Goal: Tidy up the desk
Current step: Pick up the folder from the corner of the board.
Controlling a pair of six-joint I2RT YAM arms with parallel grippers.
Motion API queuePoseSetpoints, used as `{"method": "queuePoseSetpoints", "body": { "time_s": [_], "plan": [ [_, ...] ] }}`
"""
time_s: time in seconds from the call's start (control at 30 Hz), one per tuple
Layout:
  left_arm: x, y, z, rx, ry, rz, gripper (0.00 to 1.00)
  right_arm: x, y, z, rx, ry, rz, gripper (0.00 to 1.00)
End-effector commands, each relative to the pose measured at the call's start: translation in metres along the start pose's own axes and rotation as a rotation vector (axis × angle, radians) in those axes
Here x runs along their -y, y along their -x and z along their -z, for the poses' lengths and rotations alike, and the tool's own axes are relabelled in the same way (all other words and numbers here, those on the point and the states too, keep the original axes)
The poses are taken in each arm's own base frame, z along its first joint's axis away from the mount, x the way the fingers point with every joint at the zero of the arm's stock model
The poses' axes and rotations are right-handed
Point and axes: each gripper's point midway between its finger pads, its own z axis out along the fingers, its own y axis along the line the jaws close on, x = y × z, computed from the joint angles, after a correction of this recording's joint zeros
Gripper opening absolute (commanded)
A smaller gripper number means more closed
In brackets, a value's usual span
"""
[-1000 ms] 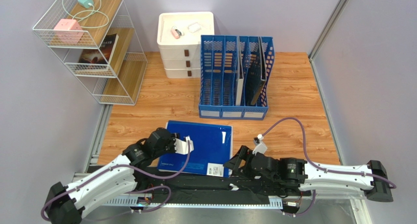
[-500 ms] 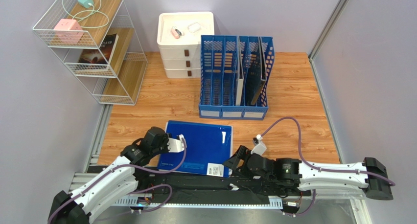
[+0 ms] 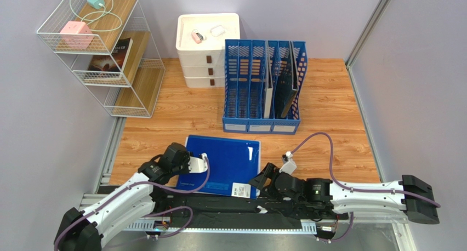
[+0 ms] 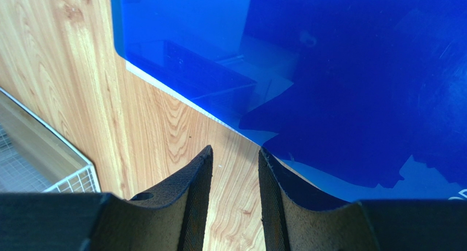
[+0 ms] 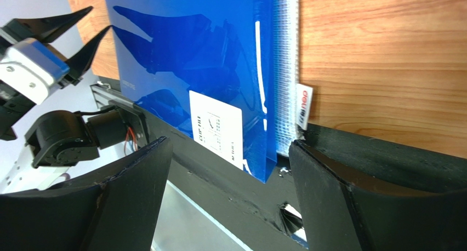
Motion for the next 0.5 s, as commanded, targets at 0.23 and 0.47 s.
{"method": "queuePoseSetpoints", "body": {
  "time_s": [0.23, 0.47],
  "plan": [
    [0.006, 0.003, -0.006, 0.021, -0.033, -0.010, 0.43, -0.018, 0.007, -0.007, 0.036, 0.065, -0.035, 0.83],
    [0.010, 0.012, -0.006, 0.053, -0.069, 0.004, 0.43, -0.019, 0.005, -0.011, 0.028, 0.066, -0.035, 0.84]
  ]
}}
